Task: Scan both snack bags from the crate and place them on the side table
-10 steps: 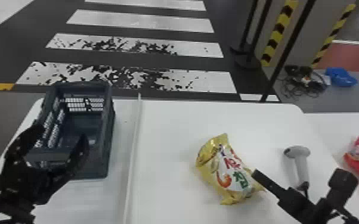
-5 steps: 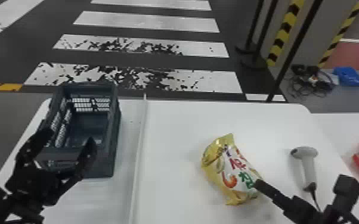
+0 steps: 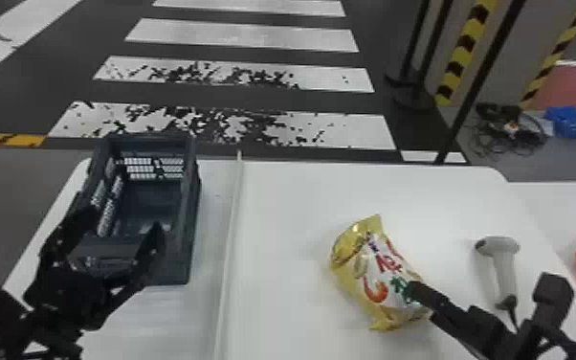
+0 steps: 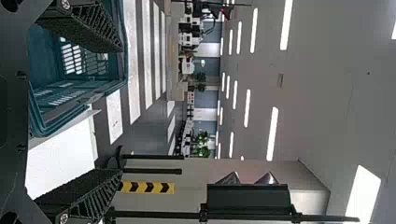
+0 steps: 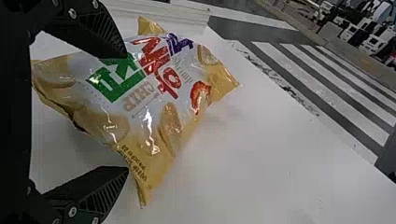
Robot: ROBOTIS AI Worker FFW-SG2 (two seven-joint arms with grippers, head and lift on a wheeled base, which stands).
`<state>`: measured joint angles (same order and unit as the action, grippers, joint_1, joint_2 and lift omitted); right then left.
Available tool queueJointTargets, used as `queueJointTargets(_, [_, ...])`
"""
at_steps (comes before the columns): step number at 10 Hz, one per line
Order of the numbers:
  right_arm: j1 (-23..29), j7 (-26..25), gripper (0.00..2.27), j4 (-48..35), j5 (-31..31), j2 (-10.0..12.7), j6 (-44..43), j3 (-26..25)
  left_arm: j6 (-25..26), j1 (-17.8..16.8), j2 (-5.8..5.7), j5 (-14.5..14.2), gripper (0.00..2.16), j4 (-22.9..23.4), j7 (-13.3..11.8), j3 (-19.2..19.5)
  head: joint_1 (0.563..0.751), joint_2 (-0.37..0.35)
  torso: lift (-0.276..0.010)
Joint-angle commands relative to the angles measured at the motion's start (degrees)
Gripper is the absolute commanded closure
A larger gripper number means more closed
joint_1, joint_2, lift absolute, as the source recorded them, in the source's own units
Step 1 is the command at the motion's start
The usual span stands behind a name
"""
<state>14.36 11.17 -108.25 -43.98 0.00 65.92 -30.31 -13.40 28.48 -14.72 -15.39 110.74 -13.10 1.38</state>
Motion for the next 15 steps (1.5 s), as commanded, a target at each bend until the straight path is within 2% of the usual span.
queueJointTargets(1, [-0.82, 0.08, 0.15, 1.37, -0.14, 0.05, 0.49, -0.45, 0.00, 0.08, -0.05, 0.01, 0.08, 0.00, 0.00, -0.06, 0.695, -0.055, -0.095])
queueJointTargets(4, [-4.16, 0.34, 0.18, 6.29, -0.67, 0.05, 1.37, -2.65, 0.18, 0.17, -0.14, 0.01, 0.08, -0.18, 0.00, -0.15, 0.695, -0.061, -0.095])
queueJointTargets(6, [-6.80, 2.54, 0.22, 10.51, -0.49, 0.05, 1.02, -4.06, 0.18, 0.26, -0.14, 0.10, 0.08, -0.62, 0.00, -0.24, 0.695, -0.067, -0.095])
queueJointTargets(7, [-7.94, 3.07, 0.36, 11.92, -0.31, 0.05, 0.66, -4.67, 0.18, 0.35, -0.05, 0.10, 0.08, -0.70, 0.00, -0.24, 0.695, -0.069, -0.095])
queueJointTargets(8, [-9.26, 3.77, 0.55, 14.03, -0.23, 0.05, 0.49, -5.46, 0.18, 0.26, -0.05, 0.10, 0.08, -0.70, 0.00, -0.24, 0.695, -0.072, -0.095])
queueJointTargets(9, [-10.32, 6.05, 1.15, 16.05, 0.12, 0.05, 0.66, -6.52, 0.18, 0.26, -0.05, 0.10, 0.08, -0.70, 0.00, -0.24, 0.695, -0.076, -0.095])
queueJointTargets(10, [-10.76, 8.43, 1.88, 17.37, 0.65, -0.35, 0.66, -7.13, 0.18, 0.26, -0.05, 0.10, 0.08, -0.88, 0.00, -0.24, 0.695, -0.077, -0.095])
queueJointTargets(11, [-10.84, 9.75, 2.15, 17.81, 0.74, -0.44, 0.66, -7.84, 0.18, 0.26, -0.14, 0.10, 0.08, -1.23, 0.09, -0.24, 0.695, -0.077, -0.095])
queueJointTargets(12, [-10.84, 11.42, 2.25, 18.07, 0.65, -0.44, 0.66, -8.72, 0.18, 0.26, -0.14, 0.10, 0.08, -1.41, 0.09, -0.24, 0.695, -0.081, -0.095])
queueJointTargets(15, [-12.34, 16.60, 2.25, 22.38, -4.36, -1.32, 2.60, -12.32, 0.18, 0.26, -0.22, 0.01, 0.08, -1.58, 0.09, -0.15, 0.695, -0.087, -0.095])
